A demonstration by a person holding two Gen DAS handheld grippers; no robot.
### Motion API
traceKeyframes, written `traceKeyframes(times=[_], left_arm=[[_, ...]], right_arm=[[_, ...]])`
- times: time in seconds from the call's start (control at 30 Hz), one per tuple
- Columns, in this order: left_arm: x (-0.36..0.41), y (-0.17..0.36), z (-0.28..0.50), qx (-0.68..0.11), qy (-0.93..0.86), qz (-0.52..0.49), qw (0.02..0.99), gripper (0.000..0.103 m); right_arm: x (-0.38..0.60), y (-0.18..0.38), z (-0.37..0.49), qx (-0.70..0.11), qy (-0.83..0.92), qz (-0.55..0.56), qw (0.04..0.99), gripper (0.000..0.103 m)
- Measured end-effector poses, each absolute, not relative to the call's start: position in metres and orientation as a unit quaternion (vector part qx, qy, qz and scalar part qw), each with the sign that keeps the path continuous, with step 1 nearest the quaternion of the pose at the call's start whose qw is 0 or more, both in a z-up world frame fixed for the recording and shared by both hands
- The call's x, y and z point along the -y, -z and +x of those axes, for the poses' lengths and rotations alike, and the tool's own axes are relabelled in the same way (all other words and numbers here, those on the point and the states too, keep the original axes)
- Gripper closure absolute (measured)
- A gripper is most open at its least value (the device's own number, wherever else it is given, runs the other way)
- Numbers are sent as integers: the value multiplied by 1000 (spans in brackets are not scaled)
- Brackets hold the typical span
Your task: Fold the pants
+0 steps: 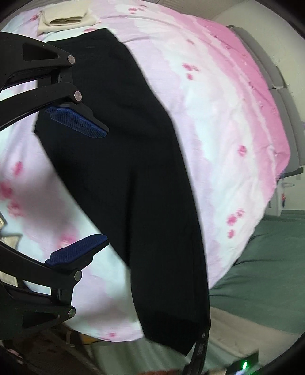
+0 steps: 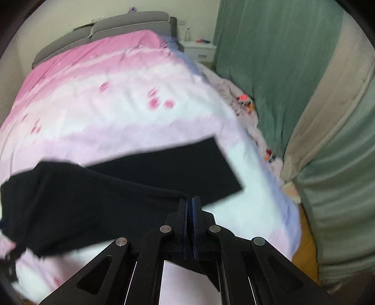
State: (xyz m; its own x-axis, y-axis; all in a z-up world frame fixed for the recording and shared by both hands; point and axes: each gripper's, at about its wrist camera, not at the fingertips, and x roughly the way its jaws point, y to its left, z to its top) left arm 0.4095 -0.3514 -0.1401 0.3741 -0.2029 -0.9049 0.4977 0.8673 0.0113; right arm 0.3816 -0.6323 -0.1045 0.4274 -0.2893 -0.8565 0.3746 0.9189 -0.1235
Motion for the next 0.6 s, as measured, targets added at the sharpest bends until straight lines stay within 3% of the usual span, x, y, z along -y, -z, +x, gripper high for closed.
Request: traceKeyframes(times=[0.23, 0.5, 0.6], left_arm=[[389, 123, 452, -509, 185, 148, 828, 18], [431, 155, 493, -538, 144, 177, 812, 18], [443, 161, 502, -550, 148, 170, 804, 18]], right_arm=[[710, 143, 501, -557, 184, 21, 810, 100], [750, 217, 577, -615, 208, -85, 756, 103], [764, 232, 586, -622, 216, -77, 749, 102]])
